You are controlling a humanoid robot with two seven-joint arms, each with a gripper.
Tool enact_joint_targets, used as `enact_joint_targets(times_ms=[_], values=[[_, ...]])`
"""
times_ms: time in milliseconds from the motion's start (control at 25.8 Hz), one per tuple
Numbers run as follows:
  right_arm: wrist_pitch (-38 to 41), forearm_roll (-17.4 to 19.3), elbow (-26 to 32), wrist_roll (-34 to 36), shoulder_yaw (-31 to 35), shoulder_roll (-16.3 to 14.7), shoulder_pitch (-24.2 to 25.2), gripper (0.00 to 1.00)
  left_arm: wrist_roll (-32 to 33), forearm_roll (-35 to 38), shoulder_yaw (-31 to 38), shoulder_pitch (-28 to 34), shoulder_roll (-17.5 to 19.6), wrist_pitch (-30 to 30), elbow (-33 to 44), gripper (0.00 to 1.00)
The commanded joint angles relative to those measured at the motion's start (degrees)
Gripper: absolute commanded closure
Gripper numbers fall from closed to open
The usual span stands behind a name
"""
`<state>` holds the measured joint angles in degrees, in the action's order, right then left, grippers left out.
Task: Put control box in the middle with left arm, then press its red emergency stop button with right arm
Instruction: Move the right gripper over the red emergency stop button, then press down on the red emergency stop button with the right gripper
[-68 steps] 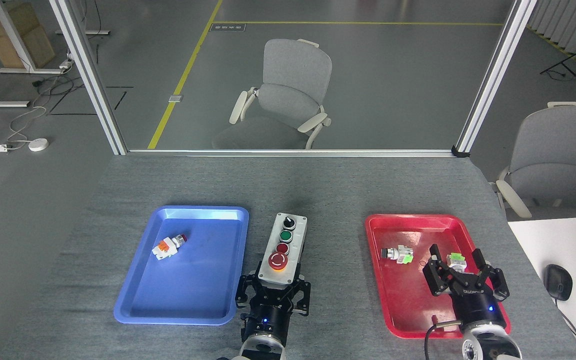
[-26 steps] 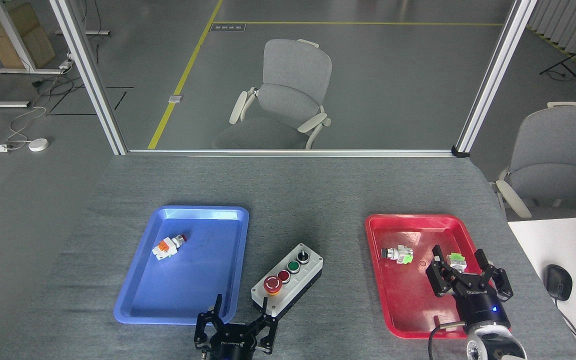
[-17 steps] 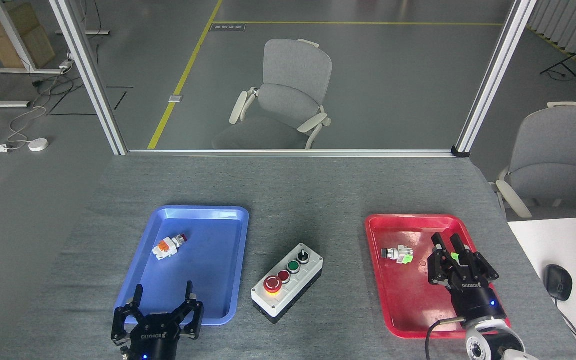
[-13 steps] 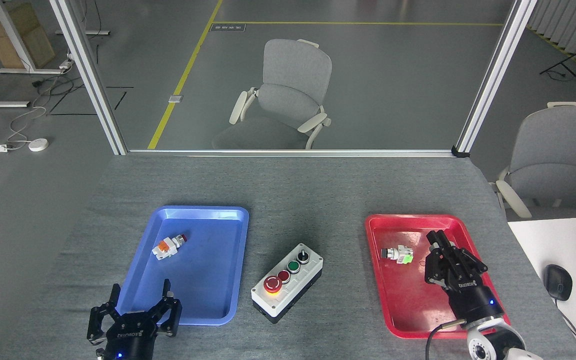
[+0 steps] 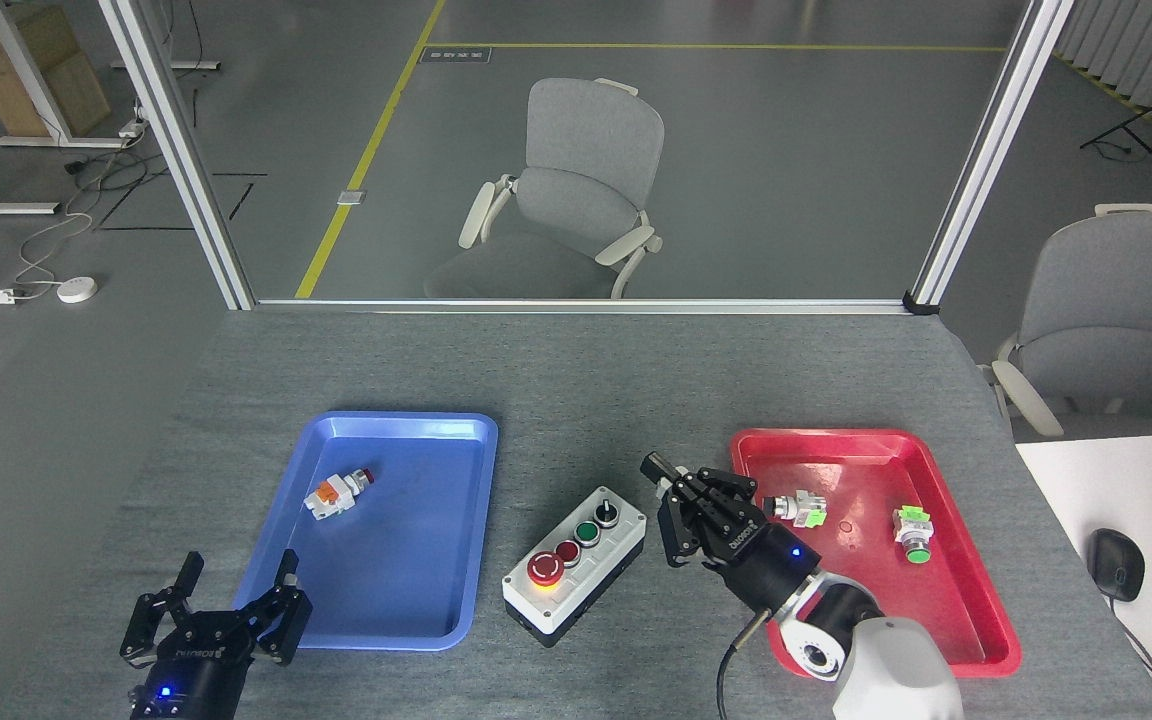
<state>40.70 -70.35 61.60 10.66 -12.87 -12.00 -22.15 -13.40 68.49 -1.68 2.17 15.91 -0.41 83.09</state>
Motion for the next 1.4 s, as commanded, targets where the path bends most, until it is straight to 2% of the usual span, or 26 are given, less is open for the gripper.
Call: enact_joint_targets(times_ms=[0,194,349,465,659,853,1202,1357], values=[[0.6,0.0,-1.8,-0.1,-6.7,2.1,-1.6,1.0,0.2,0.0,4.1,-0.9,-0.4,-5.0,-0.9,0.01],[-0.1,-0.2,-2.4,-0.2,-9.5,2.4,-1.5,1.0,1.5,0.0,4.1,-2.7,0.2,-7.1,-2.1,0.01],[-0.3,0.0,-7.8,-0.1,-9.6,2.8,-1.8,1.0,1.5,0.2,4.1,-5.0,0.3,-10.6,-4.6,0.01],[-0.3,-0.2,-11.6,-0.2,-10.0,5.1,-2.2,1.0,1.5,0.2,4.2,-5.4,0.3,-11.3,-5.2,0.01],[-2.0,-0.6,-13.1,-0.1,-10.8,5.8,-2.3,1.0,1.4,0.2,4.2,-5.2,0.3,-11.3,-5.3,0.01],[-3.2,-0.5,-15.9,-0.1,-10.6,8.0,-2.4,1.0,1.4,0.2,4.2,-5.3,0.3,-11.3,-5.3,0.01],[-10.3,-0.3,-16.8,0.0,-10.6,8.9,-2.4,1.0,1.3,0.2,4.6,-5.6,0.3,-12.6,-5.2,0.01],[-10.1,-0.8,-18.6,-0.1,-10.9,9.2,-2.4,1.0,1.0,0.2,4.6,-5.7,0.2,-13.7,-5.1,0.01]])
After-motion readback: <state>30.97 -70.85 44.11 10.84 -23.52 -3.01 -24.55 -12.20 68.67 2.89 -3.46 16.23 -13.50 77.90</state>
